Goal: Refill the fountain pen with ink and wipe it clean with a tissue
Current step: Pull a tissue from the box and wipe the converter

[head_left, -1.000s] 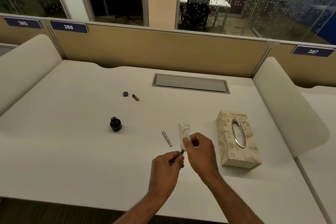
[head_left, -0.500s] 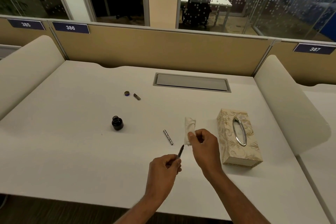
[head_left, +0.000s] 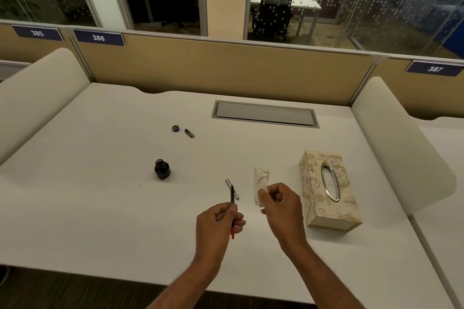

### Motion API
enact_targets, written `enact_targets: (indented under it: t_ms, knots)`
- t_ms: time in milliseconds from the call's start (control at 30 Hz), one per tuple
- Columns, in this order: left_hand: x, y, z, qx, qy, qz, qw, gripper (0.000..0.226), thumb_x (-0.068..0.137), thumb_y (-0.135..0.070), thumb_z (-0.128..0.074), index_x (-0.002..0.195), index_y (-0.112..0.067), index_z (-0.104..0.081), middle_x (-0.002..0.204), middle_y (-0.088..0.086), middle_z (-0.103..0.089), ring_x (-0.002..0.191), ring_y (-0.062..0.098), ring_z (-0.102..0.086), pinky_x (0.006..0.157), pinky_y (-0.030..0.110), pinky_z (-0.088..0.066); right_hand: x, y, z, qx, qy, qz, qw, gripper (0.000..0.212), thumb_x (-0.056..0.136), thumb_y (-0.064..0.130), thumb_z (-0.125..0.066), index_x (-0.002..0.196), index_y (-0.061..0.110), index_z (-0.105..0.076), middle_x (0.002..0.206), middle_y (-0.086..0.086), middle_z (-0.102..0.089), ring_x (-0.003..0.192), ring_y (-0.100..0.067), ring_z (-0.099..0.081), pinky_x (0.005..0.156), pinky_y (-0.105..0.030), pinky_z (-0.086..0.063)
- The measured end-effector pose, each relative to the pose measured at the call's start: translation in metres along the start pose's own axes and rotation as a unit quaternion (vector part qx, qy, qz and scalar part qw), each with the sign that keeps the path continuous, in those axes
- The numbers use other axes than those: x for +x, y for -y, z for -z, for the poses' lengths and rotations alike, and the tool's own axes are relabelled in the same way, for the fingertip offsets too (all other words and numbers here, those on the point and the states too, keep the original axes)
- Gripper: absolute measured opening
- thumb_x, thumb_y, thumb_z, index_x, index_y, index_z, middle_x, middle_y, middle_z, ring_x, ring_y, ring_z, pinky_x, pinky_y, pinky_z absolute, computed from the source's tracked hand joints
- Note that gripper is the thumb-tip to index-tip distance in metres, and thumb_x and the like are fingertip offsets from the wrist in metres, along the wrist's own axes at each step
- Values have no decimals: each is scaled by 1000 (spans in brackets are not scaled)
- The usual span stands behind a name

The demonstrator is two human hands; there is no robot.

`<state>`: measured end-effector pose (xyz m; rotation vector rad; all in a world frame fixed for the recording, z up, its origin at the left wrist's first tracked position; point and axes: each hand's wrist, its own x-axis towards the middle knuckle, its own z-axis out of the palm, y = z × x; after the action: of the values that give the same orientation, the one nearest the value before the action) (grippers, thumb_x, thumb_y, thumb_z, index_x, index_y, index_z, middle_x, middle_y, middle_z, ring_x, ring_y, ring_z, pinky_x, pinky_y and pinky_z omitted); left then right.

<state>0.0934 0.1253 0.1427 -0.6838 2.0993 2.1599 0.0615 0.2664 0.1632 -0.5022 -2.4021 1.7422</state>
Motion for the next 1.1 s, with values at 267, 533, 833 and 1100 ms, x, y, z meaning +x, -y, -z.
enact_targets:
  t_ms: [267,533,833,1100]
  knots:
    - [6,-12,-7,-77,-12,49,996,21,105,-23,-55,100,-15,-74,102,3,-81,97,20,-77,86,33,-61,-15,-9,-2,-39,37,37,998,13,91,22,-70,80,26,-64,76,9,-70,76,-7,-66,65,-27,-56]
    - [9,-28,-8,-303,74,153,938,14,97,-19,-66,105,-13,-75,114,6,-77,118,26,-67,111,57,-44,-36,-15,-10,-79,71,115,988,10,95,31,-66,85,31,-66,79,14,-68,78,-9,-65,62,-27,-54]
    - [-1,-32,-19,-371,99,179,906,18,97,-24,-66,109,-13,-73,125,10,-72,123,26,-64,85,44,-54,-56,-24,-11,-66,87,146,983,12,96,28,-67,97,40,-67,88,22,-67,87,-5,-65,70,-21,-55]
    - [-6,-16,-24,-352,81,158,919,18,99,-30,-63,108,-18,-74,121,7,-75,111,20,-67,77,38,-53,-61,-25,-2,15,132,121,984,16,95,25,-67,95,40,-72,93,21,-71,91,-5,-66,70,-19,-55]
